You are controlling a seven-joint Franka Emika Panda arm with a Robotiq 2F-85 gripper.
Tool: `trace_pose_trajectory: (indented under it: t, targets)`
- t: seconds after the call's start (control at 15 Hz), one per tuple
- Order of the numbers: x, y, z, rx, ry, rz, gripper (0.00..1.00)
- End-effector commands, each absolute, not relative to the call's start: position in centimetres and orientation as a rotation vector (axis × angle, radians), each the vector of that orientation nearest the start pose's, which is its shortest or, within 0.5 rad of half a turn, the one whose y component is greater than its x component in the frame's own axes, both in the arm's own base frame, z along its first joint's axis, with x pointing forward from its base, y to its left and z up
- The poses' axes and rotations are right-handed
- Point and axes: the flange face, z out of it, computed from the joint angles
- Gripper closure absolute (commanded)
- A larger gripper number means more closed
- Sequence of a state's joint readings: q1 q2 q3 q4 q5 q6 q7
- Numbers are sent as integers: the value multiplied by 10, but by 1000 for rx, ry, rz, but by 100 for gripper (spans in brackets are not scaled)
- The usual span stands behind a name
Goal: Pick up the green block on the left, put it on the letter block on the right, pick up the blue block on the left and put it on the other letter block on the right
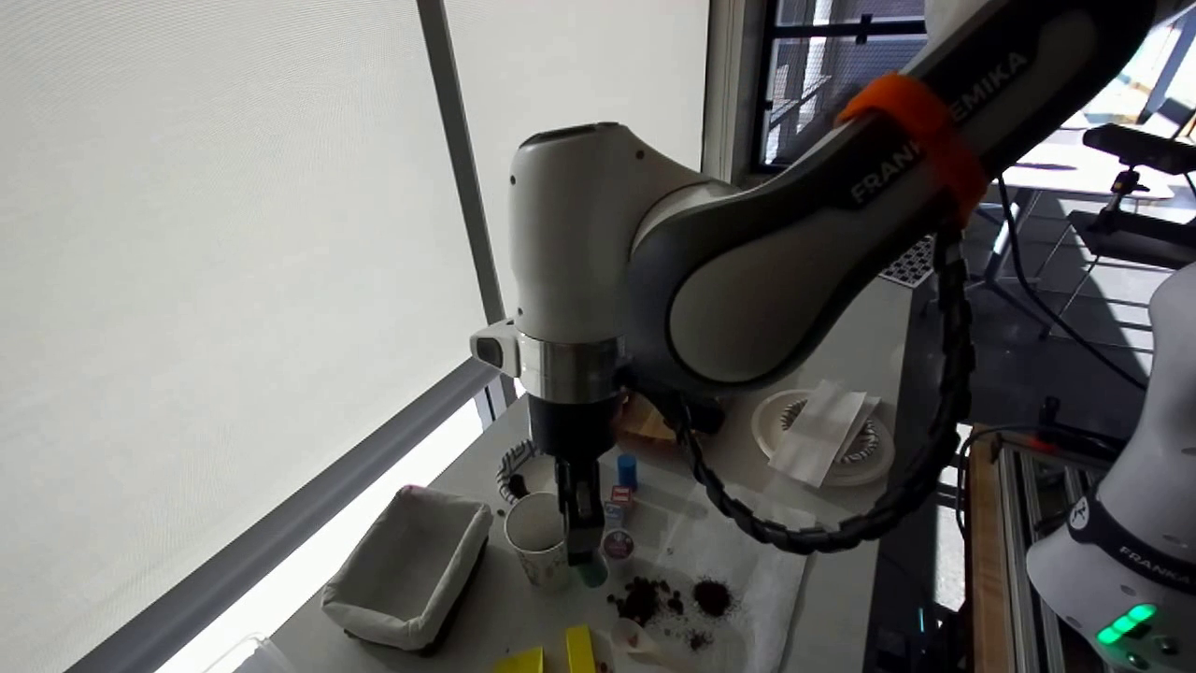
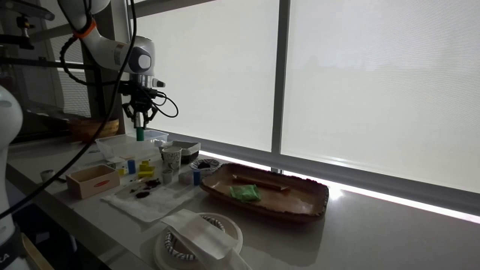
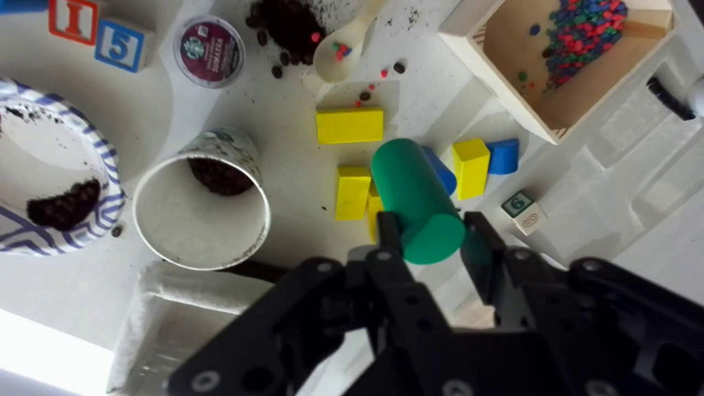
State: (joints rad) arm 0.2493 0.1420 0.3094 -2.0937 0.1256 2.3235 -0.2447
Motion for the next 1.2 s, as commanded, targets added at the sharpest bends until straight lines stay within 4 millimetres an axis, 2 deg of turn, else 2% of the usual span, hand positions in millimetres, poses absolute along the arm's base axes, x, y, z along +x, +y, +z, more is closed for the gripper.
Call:
trace_pose_trajectory:
  t: [0.0,0.07,0.2,0.27,0.33,0.53,0.73,1.0,1.13]
  targets:
    - [447,273,371,-2869,-870,-138,92]
    - [472,288,366,-2846,-959,-113,67]
    - [459,278,369,-2865,-925,-112,67]
    - [455,277,371,-2869,-919,-116,92]
    - [459,278,369,-2895,-933,-101,92]
    - [460,246,358,-2934,-748,-131,92]
    - [472,220,343,-2927,-618,-216,92]
    - [477,191,319,-2937,-538,-294,92]
    - [476,183,308,-2930,-498,-313,92]
